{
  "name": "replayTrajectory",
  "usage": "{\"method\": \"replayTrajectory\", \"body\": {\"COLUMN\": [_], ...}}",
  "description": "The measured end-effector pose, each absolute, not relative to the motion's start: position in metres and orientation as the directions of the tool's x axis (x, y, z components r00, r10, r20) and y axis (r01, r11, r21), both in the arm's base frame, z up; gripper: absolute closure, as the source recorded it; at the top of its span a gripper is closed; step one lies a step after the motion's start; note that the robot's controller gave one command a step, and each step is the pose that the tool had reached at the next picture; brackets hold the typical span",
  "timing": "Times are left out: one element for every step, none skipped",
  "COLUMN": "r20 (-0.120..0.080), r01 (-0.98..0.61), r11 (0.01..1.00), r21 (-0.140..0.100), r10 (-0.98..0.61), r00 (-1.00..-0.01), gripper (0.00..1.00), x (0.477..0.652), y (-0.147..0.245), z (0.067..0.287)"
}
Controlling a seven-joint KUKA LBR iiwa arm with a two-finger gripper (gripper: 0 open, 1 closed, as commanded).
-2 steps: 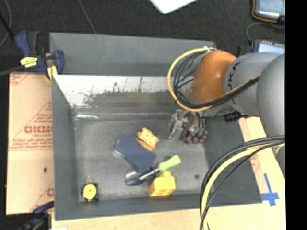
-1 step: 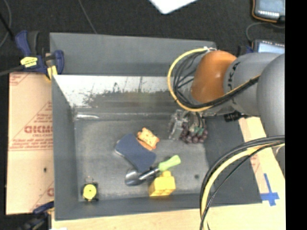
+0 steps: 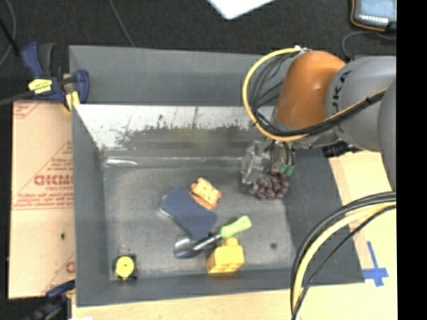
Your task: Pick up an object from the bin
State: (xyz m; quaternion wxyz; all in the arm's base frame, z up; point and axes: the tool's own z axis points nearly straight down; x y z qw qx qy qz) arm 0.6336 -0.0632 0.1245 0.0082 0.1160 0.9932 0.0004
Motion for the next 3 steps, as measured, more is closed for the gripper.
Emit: {"method": "replayTrajectory", "body": {"r20": [-0.026, -0.026, -0.033], "r01": [0.295, 0.294, 0.35], "r11": [0.956, 0.956, 0.937], "r21": [0.004, 0.003, 0.009], "r10": [0.295, 0.294, 0.35], "r00": [-0.955, -0.955, -0.936], "gripper": [0.0, 0.0, 0.0], "x": [0.649, 0.649, 0.644], "y": [-0.065, -0.065, -0.08], "z": [0.201, 0.201, 0.168]}}
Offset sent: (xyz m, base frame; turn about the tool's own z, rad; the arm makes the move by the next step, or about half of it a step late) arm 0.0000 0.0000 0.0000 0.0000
